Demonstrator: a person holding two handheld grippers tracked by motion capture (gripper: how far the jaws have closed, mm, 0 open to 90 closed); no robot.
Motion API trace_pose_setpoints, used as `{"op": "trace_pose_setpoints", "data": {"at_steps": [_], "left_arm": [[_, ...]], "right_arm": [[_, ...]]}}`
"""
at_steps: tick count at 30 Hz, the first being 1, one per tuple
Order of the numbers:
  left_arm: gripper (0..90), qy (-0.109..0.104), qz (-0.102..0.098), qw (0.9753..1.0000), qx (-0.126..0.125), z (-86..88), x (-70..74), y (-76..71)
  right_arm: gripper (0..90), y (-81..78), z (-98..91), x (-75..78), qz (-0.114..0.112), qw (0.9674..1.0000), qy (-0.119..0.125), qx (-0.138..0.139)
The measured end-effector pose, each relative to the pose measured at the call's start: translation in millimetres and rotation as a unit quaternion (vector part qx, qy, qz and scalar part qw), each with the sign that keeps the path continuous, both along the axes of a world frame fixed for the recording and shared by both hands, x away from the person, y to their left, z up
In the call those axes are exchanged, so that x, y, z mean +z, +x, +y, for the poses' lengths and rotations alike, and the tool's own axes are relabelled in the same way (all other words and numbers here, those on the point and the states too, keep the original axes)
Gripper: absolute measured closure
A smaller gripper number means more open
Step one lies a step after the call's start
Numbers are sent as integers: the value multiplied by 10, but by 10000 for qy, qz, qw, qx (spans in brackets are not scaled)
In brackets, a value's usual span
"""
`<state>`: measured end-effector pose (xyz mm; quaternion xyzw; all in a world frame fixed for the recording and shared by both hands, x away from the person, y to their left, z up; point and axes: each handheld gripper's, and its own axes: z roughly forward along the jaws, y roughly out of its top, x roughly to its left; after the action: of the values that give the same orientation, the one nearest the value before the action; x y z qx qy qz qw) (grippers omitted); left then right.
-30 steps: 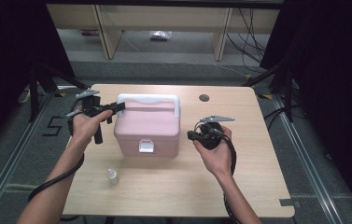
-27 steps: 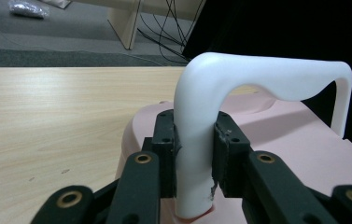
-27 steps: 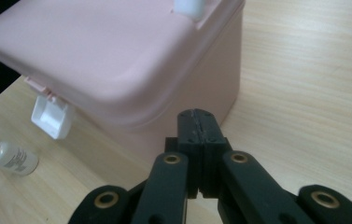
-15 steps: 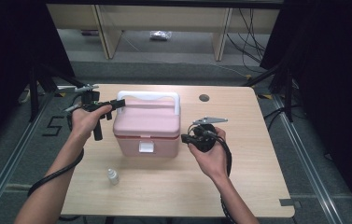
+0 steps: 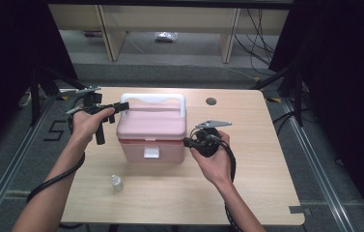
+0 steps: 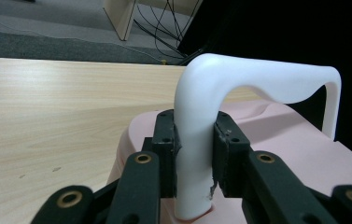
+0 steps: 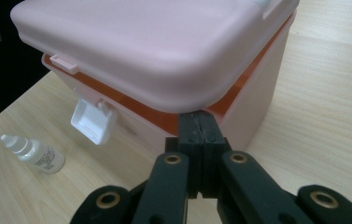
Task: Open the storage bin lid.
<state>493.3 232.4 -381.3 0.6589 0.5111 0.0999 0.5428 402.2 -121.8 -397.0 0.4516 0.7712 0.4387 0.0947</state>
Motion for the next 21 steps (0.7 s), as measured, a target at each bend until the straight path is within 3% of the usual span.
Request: {"op": "trace_pose_setpoints", "data": {"at_steps": [3, 5, 8, 11, 13, 16, 21], "left_arm": [[724, 51, -105, 9999, -66, 12, -2, -7], [664, 70, -226, 9997, -107, 18, 2, -29], [542, 274, -436, 9987, -70, 42, 22, -111], [495, 390, -669, 9970, -39, 104, 53, -238], [503, 382, -833, 9958, 11, 155, 87, -344], [584, 400, -1031, 9939, -35, 220, 133, -531], [710, 299, -1259, 9911, -319, 256, 122, -780]], "right_arm": [[900, 3, 5, 4, -63, 10000, -42, 46], [900, 2, 10, 5, -49, 10000, -15, 41], [900, -8, 17, 14, -13, 10000, 27, -25], [900, -9, 24, 20, -28, 10000, 52, -32], [900, -2, 18, 29, -90, 10000, -10, 17], [900, -12, 20, 51, -116, 9999, -45, -44], [900, -7, 32, 79, -123, 9999, 68, -39]]}}
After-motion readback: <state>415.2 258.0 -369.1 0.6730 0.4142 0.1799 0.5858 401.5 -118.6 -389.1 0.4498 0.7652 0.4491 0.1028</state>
